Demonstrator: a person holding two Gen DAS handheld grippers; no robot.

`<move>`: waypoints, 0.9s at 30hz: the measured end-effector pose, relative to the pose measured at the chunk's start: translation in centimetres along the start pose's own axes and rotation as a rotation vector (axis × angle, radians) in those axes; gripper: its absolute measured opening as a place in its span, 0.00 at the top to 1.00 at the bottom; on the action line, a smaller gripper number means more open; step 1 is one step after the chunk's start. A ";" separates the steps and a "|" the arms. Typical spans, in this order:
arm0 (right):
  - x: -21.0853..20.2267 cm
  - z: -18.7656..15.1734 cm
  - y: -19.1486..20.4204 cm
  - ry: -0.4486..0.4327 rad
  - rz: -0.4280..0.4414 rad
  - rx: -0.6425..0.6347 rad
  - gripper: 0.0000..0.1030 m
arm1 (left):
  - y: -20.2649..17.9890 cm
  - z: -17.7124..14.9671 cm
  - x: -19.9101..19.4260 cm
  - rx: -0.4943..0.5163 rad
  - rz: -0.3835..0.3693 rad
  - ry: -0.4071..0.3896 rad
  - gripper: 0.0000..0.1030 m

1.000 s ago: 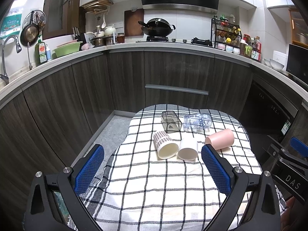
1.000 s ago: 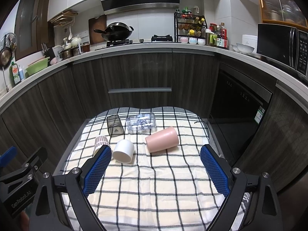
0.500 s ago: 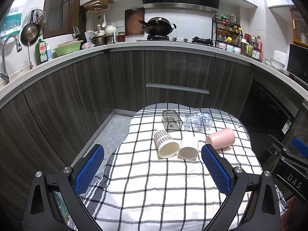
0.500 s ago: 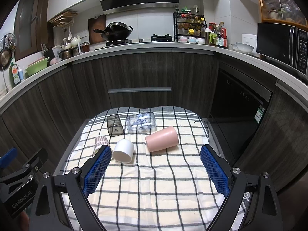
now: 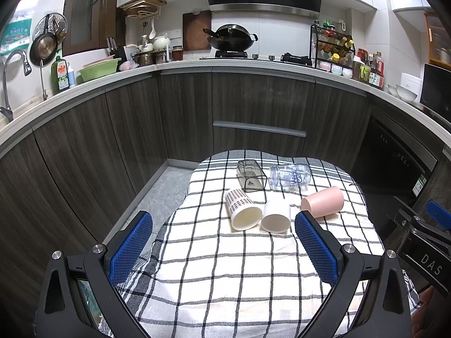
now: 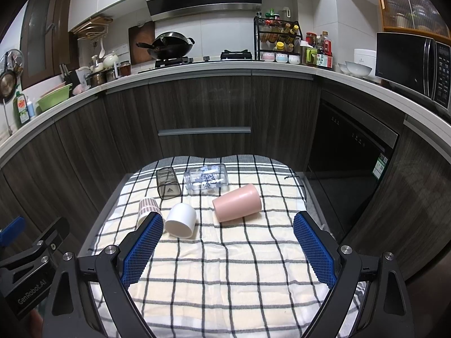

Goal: Flip cup upside down

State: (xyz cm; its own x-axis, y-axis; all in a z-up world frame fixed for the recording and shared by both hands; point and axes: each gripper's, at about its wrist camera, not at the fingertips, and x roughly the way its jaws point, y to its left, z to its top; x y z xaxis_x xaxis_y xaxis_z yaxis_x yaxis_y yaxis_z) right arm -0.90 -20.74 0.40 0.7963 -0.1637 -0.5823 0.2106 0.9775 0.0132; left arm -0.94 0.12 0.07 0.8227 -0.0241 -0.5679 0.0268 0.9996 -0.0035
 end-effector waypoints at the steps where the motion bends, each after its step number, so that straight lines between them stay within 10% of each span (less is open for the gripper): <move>1: 0.0 0.0 0.0 0.000 -0.001 0.000 0.09 | 0.0 -0.1 0.0 -0.001 -0.001 0.001 0.00; 27: 5.5 0.3 -0.2 0.095 0.013 0.015 0.09 | -0.5 0.7 4.8 -0.014 -0.005 0.067 0.00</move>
State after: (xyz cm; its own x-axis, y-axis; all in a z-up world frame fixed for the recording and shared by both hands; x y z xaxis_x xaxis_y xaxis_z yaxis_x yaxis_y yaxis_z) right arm 3.64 -21.87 -2.61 0.7420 -0.1365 -0.6563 0.2095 0.9772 0.0337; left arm 3.38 -0.55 -2.03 0.7830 -0.0288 -0.6214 0.0225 0.9996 -0.0179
